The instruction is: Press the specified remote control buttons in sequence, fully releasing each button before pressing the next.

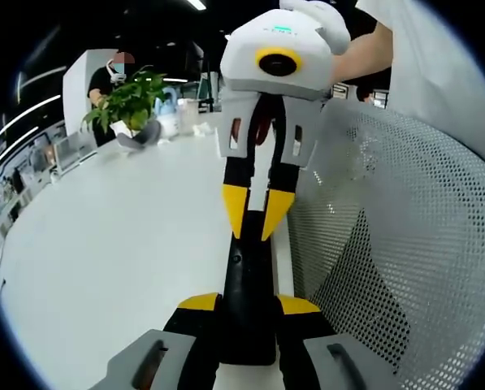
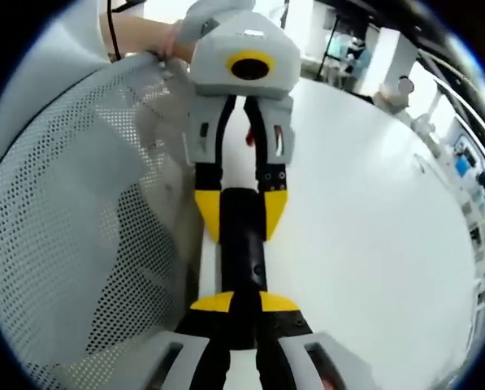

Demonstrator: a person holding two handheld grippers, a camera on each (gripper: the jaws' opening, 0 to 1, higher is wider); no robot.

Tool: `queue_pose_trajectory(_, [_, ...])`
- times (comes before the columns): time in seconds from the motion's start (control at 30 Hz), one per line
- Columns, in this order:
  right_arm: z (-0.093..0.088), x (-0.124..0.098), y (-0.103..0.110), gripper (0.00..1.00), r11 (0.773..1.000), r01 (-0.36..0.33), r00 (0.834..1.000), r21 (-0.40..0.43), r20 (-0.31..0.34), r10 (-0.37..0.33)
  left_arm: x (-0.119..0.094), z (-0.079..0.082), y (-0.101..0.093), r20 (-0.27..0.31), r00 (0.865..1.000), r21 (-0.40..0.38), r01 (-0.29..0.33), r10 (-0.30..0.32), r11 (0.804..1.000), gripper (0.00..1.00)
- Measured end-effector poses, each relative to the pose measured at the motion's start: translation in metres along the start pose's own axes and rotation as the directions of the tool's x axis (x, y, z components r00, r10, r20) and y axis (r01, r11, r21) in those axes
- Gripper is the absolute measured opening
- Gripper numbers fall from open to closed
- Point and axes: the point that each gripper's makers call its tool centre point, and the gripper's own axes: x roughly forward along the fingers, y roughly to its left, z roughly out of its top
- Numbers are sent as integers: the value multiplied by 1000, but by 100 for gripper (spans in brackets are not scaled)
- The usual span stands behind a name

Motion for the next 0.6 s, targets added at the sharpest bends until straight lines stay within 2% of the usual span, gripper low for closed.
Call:
queue_pose_trajectory(0.2, [6,3,3,5,998,13,1000,-58,26,-11,0,0,0,1,1000,-1,-1,1,1000,25])
queue_pose_trajectory(0.27, [7,3,1,5,999,10,1000,-45,26,-9,0,0,0,1,1000,-2,-1,1,1000,25])
queue_pose_trajectory(0.4, [7,3,0,5,1000,-3,1000,-6,16,3,0,0,0,2,1000,-2,-2,2,1000,25])
queue_pose_trajectory(0.6, [8,5,0,5,1000,-22,999,-16,-40,21,0,0,0,2,1000,-2,-3,3,1000,25])
